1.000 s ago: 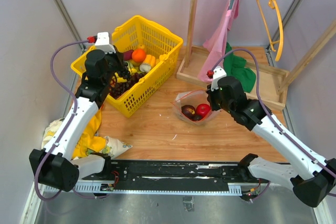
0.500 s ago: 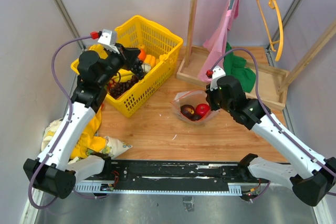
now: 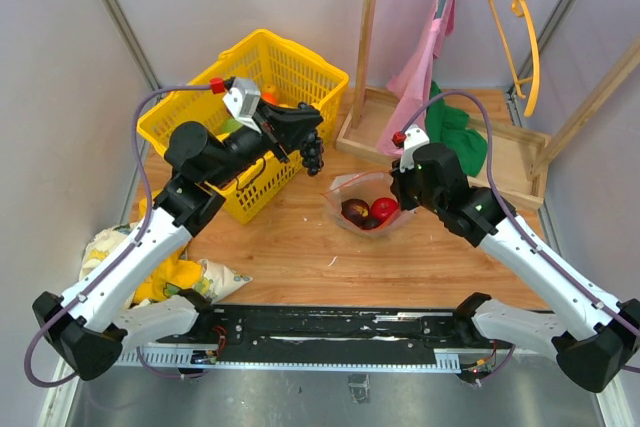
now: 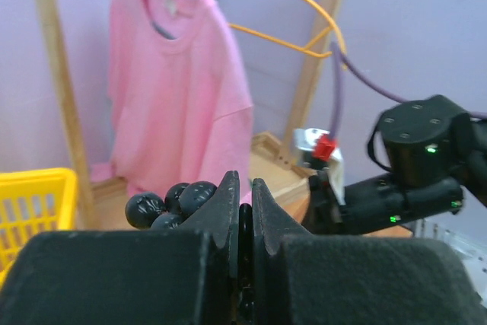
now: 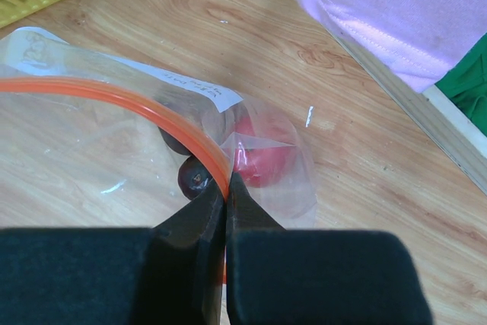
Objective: Place the food in the zip-top bag and seal the zipper
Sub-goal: Place the fake fruit in the zipper food storage bag.
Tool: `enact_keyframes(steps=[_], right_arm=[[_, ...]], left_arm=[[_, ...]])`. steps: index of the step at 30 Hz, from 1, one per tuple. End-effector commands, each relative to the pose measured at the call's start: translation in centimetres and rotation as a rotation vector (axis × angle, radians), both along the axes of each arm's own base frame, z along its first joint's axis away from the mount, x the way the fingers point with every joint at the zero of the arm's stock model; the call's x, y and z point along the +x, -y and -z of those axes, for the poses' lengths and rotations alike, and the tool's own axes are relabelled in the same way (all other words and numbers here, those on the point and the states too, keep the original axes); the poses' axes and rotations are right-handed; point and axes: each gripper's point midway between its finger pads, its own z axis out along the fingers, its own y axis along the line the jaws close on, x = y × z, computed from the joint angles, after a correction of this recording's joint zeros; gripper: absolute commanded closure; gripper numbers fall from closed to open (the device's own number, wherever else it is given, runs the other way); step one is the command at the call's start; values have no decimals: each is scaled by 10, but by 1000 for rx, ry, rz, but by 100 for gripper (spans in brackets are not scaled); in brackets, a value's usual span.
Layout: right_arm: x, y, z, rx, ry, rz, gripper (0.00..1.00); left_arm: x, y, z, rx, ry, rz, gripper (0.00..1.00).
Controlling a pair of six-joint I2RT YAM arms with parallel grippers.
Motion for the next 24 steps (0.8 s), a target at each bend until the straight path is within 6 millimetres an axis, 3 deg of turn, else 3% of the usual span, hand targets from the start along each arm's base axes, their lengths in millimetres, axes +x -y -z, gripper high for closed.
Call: enact_keyframes(steps=[1,14,18,24], right_arm=[[4,-3,-17,56,22,10,99],[1,-9,-19,95,6,-4,99],[0,-10,-20,99,5,-8,99],[-1,-10,-18,98,0,-10,99]], left_arm=[[-26,17,-19,-70,110,68,100],[-73,86,30,-41,213,179,100],[-68,99,57,5,203,174,100],[-58,104,88,59,220,113,100]])
